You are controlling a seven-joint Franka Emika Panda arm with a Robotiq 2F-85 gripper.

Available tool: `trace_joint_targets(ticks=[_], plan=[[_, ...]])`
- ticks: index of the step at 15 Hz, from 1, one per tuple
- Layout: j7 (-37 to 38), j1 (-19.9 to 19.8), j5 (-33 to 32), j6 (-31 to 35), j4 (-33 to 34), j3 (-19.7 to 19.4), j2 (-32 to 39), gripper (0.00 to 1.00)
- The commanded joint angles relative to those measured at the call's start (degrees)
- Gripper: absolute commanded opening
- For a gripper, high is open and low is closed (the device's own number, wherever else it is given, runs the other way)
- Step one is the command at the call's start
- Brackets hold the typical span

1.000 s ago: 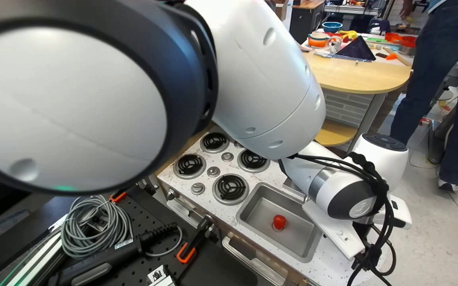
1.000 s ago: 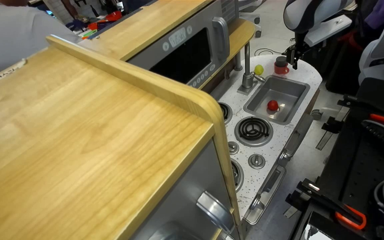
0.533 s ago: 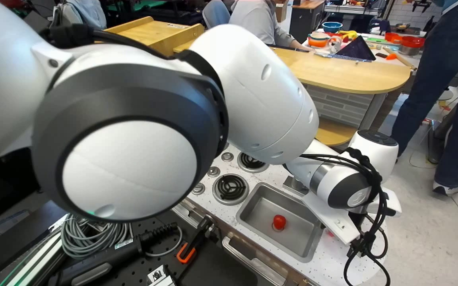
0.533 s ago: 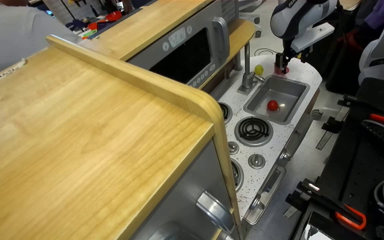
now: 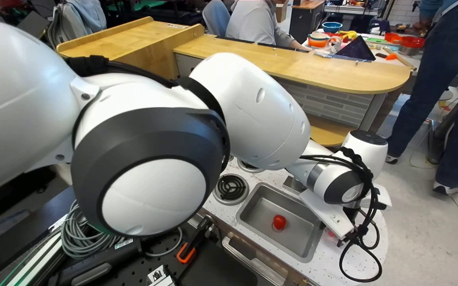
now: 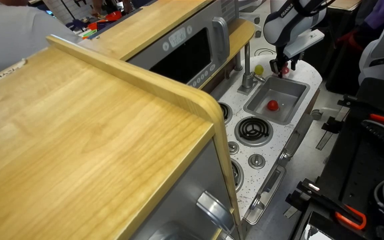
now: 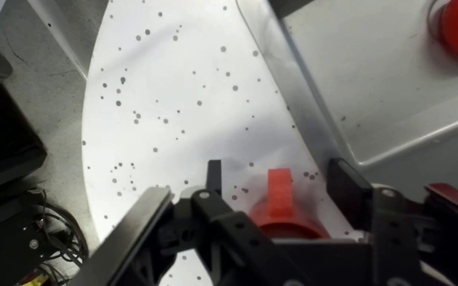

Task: Pick up the cup and put it on the right side of the counter

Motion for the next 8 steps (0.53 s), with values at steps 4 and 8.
trace_joint_targets(ticks=[4, 8], plan=[[0.2, -0.3, 0.4, -3.4, 6.7, 0.6, 3.0, 0.15], [1.1, -0.7, 0.8, -5.4, 7.9, 0.5, 2.1, 0.02]])
